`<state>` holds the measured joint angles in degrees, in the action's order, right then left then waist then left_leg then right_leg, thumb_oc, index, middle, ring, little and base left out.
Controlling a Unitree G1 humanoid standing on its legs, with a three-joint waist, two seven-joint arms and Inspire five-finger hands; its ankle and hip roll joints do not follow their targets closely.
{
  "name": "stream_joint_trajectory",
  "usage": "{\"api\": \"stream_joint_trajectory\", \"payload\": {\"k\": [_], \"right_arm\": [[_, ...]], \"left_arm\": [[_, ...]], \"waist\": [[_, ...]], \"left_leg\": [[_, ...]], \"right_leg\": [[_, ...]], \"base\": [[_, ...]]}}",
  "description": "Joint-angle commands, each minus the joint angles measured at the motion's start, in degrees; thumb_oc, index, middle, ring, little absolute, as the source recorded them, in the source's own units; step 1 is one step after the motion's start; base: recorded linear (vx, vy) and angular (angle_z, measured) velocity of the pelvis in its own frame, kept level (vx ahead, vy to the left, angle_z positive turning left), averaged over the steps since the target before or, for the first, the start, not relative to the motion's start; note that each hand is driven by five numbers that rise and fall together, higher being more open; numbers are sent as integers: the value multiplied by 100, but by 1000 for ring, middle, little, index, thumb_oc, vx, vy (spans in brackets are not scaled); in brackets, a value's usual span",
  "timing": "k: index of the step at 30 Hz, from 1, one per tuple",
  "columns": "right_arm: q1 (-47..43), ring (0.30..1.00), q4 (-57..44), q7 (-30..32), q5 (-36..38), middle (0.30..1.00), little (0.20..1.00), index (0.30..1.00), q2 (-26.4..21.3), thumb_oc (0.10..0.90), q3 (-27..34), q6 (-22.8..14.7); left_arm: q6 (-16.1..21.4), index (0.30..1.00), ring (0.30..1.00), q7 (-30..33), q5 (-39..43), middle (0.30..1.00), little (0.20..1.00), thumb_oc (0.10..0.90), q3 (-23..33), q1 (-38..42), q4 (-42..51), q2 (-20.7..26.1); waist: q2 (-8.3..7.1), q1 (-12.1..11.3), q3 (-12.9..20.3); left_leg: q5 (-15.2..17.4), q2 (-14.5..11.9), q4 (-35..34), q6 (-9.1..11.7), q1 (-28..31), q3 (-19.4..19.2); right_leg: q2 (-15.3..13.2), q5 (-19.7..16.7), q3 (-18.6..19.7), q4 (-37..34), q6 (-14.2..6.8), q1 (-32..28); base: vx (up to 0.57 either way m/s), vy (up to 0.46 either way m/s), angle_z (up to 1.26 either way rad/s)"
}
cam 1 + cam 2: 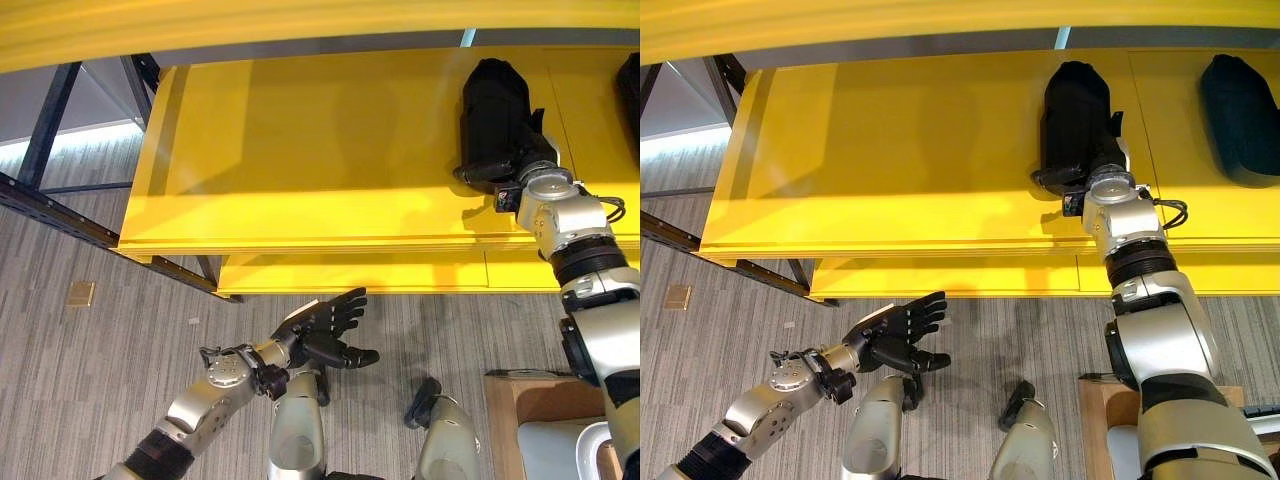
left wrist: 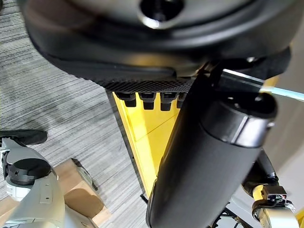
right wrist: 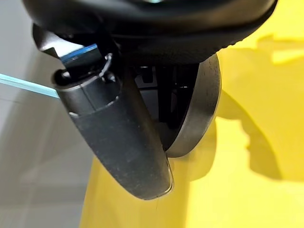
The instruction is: Move parts from the plastic box to the shelf.
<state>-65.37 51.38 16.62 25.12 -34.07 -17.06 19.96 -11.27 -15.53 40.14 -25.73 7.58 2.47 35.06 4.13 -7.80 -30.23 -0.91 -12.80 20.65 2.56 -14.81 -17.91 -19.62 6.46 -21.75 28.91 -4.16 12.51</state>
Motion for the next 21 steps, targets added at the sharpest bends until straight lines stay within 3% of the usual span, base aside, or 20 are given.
{"api": "stream_joint_trajectory", "payload": {"k": [1, 6, 7, 9, 11, 17, 21], "right_arm": [[59, 1000, -410, 515, -622, 1000, 1000, 1000, -159, 900, 82, -475], [1, 1000, -686, 879, -1511, 1000, 1000, 1000, -227, 900, 31, -677], [-61, 1000, -814, 1045, -2294, 1000, 1000, 1000, -303, 900, -28, -779], [-81, 1000, -834, 1068, -2556, 1000, 1000, 1000, -328, 900, -48, -790], [-216, 1000, -933, 1198, -3547, 1000, 1000, 1000, -506, 900, -332, -762], [-358, 1000, -1014, 1529, -4583, 1000, 1000, 1000, -815, 900, -769, -738], [-406, 1000, -1050, 1597, -4741, 1000, 1000, 1000, -938, 900, -905, -753]], "left_arm": [[355, 1000, 1000, -93, 138, 1000, 1000, 900, 11, -1, 805, -57], [368, 1000, 1000, 2, 202, 1000, 1000, 900, -75, 34, 829, -80], [388, 1000, 1000, 37, 220, 1000, 1000, 900, -131, 48, 850, -58], [403, 1000, 1000, 45, 239, 1000, 1000, 900, -147, 57, 852, -51], [461, 1000, 1000, 87, 288, 1000, 1000, 900, -213, 81, 852, -34], [562, 1000, 1000, 59, 344, 1000, 1000, 900, -286, 53, 813, 27], [576, 1000, 1000, -23, 343, 1000, 1000, 900, -279, 23, 819, 53]], "waist": [[143, -51, 43], [172, -33, 43], [190, -30, 43], [194, -28, 43], [209, -35, 44], [213, -60, 68], [216, -80, 82]], "left_leg": [[669, 110, -78, -108, 362, -7], [673, 139, -73, -117, 361, 35], [676, 161, -68, -123, 350, 56], [677, 164, -70, -123, 349, 60], [682, 191, -58, -124, 334, 82], [698, 211, -50, -130, 332, 99], [695, 226, -62, -131, 326, 118]], "right_leg": [[255, 753, 256, 624, 7, 38], [273, 745, 282, 617, -2, 32], [282, 744, 288, 614, -4, 32], [284, 745, 289, 615, -6, 35], [284, 732, 279, 585, -12, 20], [284, 720, 242, 529, -19, -18], [283, 711, 228, 508, -23, -18]], "base": [[0, 0, 0], [0, 0, 0], [0, 0, 0], [0, 0, 0], [0, 0, 0], [0, 0, 0], [0, 0, 0]]}}
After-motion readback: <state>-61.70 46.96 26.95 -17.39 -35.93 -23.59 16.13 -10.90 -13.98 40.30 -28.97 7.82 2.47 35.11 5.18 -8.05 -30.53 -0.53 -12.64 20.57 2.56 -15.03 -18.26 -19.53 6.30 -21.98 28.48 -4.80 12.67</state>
